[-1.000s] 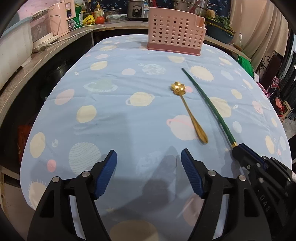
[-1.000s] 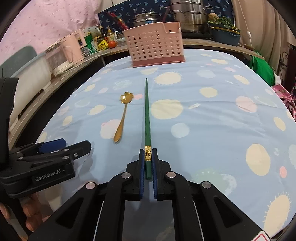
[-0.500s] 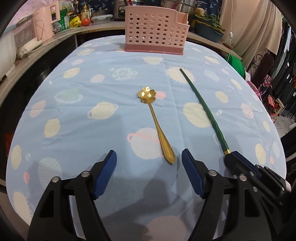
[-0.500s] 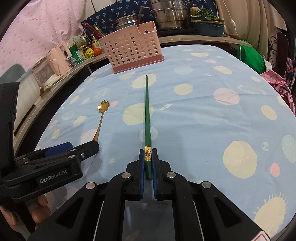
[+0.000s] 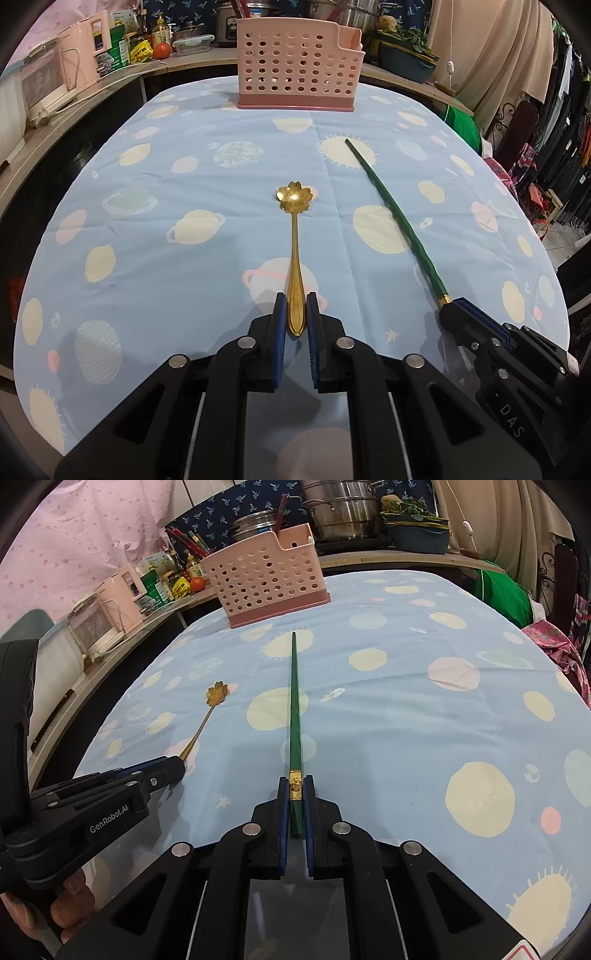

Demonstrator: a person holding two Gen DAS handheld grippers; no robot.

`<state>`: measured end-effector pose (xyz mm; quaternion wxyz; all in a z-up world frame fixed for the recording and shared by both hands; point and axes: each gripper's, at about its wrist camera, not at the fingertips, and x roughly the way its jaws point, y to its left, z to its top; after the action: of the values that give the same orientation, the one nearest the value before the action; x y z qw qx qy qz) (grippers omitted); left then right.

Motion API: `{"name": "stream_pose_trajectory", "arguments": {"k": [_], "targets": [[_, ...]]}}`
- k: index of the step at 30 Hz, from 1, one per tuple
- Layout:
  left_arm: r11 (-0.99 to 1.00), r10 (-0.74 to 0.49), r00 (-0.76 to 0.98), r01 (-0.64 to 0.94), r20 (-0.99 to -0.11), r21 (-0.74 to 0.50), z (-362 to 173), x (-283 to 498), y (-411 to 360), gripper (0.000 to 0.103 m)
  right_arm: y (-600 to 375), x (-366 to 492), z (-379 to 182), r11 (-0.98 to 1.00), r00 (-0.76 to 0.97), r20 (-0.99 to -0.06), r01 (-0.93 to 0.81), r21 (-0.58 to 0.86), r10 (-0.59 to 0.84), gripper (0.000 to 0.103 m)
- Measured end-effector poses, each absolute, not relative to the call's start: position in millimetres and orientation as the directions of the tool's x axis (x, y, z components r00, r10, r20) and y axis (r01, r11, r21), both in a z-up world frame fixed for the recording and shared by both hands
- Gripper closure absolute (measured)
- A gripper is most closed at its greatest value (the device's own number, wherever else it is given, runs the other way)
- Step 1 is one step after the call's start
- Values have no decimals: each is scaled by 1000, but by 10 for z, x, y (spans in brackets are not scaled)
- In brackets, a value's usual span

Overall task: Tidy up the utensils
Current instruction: 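Lift the chopstick and spoon and carry both over the pink basket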

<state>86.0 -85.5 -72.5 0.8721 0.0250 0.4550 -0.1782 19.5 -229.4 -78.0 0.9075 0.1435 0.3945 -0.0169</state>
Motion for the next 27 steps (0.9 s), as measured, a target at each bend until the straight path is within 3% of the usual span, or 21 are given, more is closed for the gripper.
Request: {"name": "stream_pose_trajectory", "arguments": {"k": [15,18,19,27], "targets": [[940,-321,624,304,-712,-157,-73,791,-591,93,-2317,10,-138,953,782,-617,112,282,90,96],[942,-321,642,295,-696,-162,41,843,-544,95,-2372,26,20,948,800,-593,109,298,94,96],[942,-320,647,291,-692,-164,71,863,-526,102,-2395,33,78,945,807,-582,108,308,97,96],[948,-308,672,276,-674,-158,261,1010,-446,102,-2565,136,428,924,841,-526,93,371,126,96]]}}
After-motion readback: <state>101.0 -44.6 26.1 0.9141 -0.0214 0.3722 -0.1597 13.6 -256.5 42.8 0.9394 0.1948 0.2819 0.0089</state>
